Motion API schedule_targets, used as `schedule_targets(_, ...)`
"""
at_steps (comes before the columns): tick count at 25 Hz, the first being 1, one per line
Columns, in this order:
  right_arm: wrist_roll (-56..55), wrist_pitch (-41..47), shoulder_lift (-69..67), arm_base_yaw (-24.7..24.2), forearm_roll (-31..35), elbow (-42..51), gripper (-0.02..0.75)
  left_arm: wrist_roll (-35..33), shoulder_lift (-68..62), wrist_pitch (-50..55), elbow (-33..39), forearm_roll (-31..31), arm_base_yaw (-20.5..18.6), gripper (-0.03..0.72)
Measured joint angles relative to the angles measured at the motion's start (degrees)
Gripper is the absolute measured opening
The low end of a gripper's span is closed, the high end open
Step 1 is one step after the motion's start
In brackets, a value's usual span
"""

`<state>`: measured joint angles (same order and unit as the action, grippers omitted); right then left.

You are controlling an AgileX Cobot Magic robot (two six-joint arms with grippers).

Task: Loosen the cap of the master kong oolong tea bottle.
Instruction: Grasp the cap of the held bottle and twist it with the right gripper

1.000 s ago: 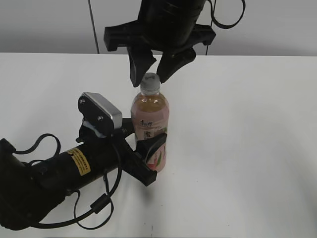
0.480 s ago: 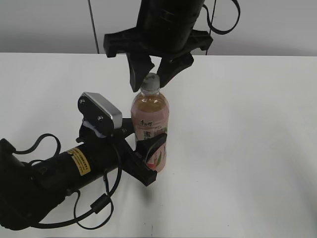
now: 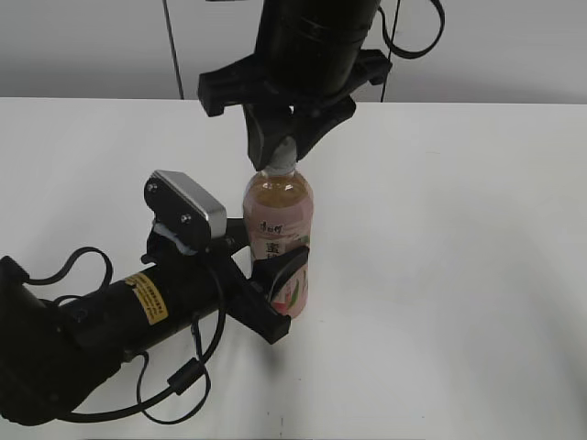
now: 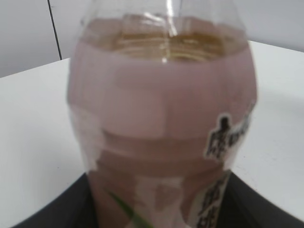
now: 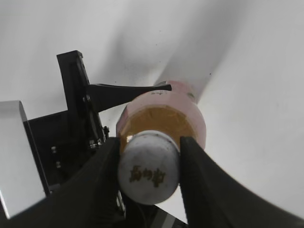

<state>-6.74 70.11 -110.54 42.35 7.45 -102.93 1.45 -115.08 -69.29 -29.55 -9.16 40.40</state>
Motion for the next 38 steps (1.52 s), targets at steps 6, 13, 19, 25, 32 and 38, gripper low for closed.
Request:
schedule_targets(6, 19.9, 0.0, 0.0, 0.0, 0.7, 0.0, 0.281, 0.0, 0.0, 0.0, 0.0, 0.0, 0.0, 0.369)
schedule_targets(13, 53.7, 0.0, 0.0, -0.1, 1.5, -0.1, 0.281, 0.0, 0.0, -0.1, 0.0, -0.1, 0.0, 0.369)
schedule_targets(19, 81.0, 0.2, 0.0, -0.2, 4.1, -0.2, 0.281, -0.2, 0.0, -0.2, 0.0, 0.0, 0.0, 0.369)
schedule_targets(25, 109.3, 1.1, 0.0, -0.2, 5.5, -0.3, 0.281, -0.5, 0.0, -0.4, 0.0, 0.1, 0.0, 0.369)
schedule_targets(32, 127.2, 1.2, 0.0, 0.3, 1.0, -0.6, 0.281, -0.6, 0.0, -0.1, -0.2, 0.4, 0.0, 0.369)
schedule_targets(38, 123.7, 1.0, 0.0, 0.3, 0.2, -0.6, 0.281, -0.6, 0.0, 0.0, -0.2, 0.5, 0.0, 0.369)
